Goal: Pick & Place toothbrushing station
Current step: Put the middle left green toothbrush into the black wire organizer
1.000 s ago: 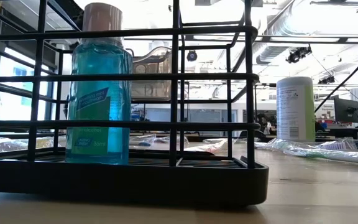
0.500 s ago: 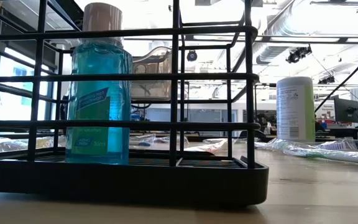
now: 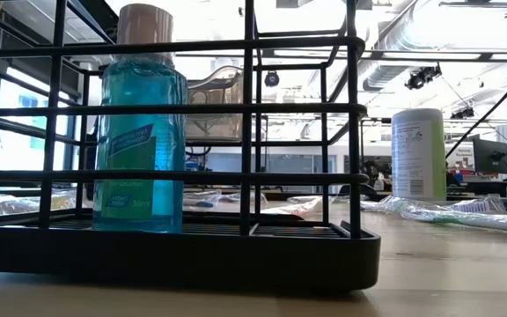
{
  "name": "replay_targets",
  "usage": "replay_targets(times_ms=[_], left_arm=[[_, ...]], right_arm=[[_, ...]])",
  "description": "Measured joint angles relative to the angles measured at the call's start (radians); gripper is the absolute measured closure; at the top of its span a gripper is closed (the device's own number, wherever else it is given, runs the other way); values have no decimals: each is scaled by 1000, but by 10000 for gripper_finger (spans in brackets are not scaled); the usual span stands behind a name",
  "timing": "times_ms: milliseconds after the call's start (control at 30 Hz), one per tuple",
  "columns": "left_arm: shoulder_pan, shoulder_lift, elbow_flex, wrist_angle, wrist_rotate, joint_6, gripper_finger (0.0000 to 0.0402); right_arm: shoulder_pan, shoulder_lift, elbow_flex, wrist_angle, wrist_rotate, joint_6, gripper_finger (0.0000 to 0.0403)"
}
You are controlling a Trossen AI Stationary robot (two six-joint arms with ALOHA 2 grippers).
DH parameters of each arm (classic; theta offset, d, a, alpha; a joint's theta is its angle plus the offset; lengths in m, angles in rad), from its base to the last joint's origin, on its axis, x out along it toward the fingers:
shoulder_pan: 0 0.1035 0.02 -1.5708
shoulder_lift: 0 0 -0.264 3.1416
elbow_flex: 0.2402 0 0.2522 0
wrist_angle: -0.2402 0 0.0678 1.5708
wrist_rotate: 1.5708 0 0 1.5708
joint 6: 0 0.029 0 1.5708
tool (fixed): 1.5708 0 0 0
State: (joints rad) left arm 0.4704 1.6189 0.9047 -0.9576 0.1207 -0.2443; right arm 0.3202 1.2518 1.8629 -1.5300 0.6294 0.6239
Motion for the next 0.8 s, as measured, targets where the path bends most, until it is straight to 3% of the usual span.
replay_targets(times_ms=[400,500,633,800], left_arm=[[-35,-151,31,-114,29,-52,385],[-48,-221,88,-155,30,-80,385],[-94,-326,186,-161,26,-129,385],[-173,-422,341,-93,-41,-204,385]], right_arm=[[0,-1,0,0,17,19,72],[0,0,0,0,61,101,72],[-32,-1,0,0,43,153,72],[-60,-2,0,20,42,179,72]])
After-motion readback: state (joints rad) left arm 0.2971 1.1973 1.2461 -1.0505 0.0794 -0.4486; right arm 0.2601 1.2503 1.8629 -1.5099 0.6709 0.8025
